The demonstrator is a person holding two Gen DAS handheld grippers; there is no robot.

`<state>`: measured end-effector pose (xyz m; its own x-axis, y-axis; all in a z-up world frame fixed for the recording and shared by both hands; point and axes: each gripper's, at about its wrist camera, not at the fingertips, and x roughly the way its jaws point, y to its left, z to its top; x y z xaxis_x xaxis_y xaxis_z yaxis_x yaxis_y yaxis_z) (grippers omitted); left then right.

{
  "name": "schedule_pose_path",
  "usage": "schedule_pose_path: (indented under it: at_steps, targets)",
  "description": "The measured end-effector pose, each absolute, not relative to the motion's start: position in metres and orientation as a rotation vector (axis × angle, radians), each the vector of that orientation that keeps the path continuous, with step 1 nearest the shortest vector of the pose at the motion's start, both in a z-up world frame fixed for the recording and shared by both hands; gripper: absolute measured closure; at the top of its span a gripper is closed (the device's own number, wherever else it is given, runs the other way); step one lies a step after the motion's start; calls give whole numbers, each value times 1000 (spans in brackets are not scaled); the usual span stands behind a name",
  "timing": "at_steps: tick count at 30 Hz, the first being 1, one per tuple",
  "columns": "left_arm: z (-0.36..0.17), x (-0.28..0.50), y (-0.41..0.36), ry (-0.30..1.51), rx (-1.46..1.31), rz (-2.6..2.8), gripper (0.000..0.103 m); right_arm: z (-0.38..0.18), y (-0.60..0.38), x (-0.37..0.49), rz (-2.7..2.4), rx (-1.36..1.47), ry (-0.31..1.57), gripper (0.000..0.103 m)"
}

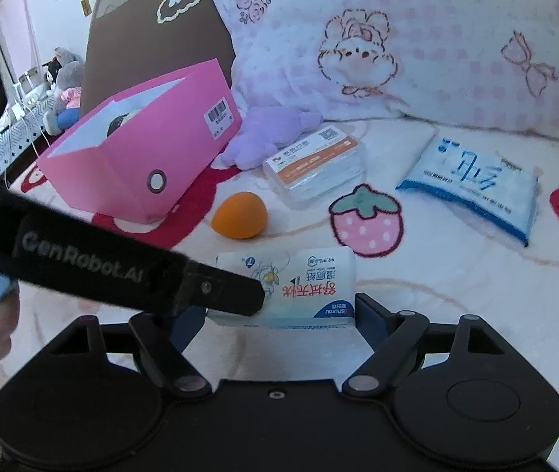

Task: Organize objects
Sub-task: 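Lift the tissue pack with the left tool toward the pink box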

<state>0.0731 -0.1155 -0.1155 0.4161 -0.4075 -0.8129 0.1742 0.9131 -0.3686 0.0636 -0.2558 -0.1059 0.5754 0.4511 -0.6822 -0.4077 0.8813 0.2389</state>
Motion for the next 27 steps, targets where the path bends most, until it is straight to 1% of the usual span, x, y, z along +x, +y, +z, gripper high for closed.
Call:
schedule_pose_path:
  at_steps: [10, 12, 16, 17, 19, 25, 27]
  targets:
    - [-113, 66, -84, 1084, -330, -356, 76, -100, -238, 46, 566, 3, 823, 18]
    - [-112, 63, -79, 1087, -332, -358, 77, -97, -235, 43, 582, -10, 812, 21]
    - [-109, 58, -69, 1087, -326, -363, 76, -91, -232, 39, 590, -24, 812, 32]
    - [-108, 57, -67, 1087, -324, -365, 77, -90, -232, 39, 589, -6, 827, 34]
    - [-104, 54, -61, 1079, -331, -386, 74, -90, -230, 36, 576, 27, 838, 34]
    - [-92, 46, -48, 1079, -268, -355, 73, -77, -208, 14, 598, -31, 786, 34]
    - [-86, 45, -41, 1082, -283, -367, 73, -71, -203, 12, 591, -41, 790, 36]
